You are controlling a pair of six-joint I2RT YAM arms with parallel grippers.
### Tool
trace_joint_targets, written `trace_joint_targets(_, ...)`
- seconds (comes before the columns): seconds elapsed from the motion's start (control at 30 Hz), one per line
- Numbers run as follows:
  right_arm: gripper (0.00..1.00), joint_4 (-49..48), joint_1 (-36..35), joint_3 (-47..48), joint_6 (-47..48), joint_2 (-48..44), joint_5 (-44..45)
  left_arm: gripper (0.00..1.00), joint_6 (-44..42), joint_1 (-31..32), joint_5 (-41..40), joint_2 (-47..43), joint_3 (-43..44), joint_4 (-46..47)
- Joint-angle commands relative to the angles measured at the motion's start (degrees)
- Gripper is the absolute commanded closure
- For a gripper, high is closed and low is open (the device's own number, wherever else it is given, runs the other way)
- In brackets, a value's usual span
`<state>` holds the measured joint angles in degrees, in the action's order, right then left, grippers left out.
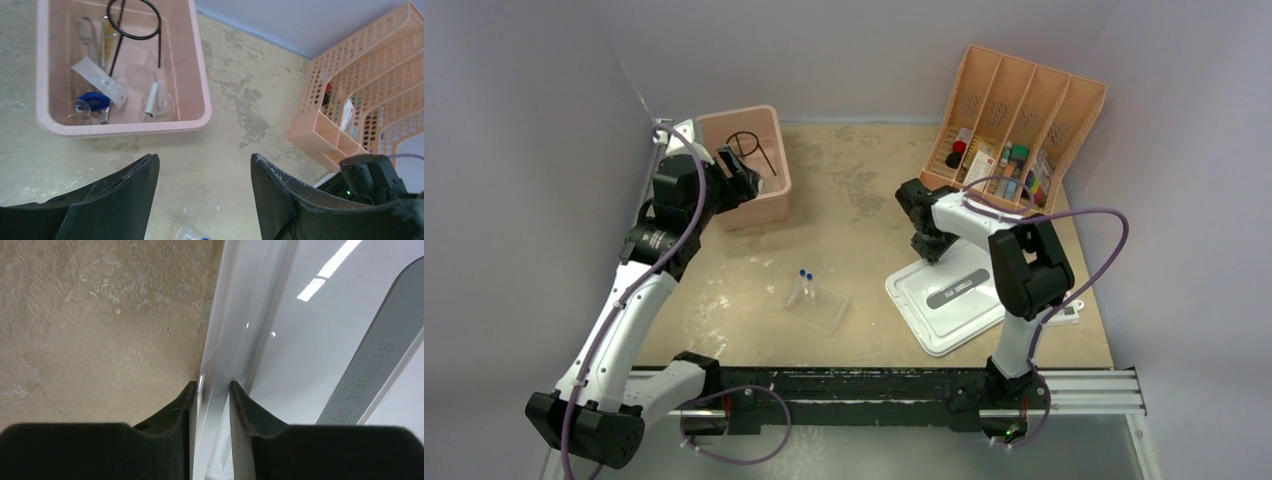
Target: Organize the chemistry lab equipment
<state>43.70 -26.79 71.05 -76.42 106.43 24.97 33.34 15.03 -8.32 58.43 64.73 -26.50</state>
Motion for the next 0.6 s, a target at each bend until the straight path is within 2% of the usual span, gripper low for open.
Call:
trace_joint_targets(0.0,1.0,-1.94,0.39,-0.86,-1.91,-0.03,-3.06,0.35,-0.07,0.05,7.88,0.75,-0.65,6.02)
trace_joint_targets(0.13,1.0,-1.99,0.51,-1.81,-1.66,-5.7,-4.53,0.37,2.4,1.74,14.52,2.43,-1.26,9.1)
trace_joint_targets(0.33,1.0,-3.53,0.44,-4.46,-1.14,-15.18,-7.29,0.37,3.06,14.4,13.23,8.09,-1.96,12.88)
trace_joint_targets(0.57,1.0,-5.47,0.47,-6.42,0.79,-21.31,-10.26,0.34,5.72,17.73,20.25,16.11,-2.55,17.43)
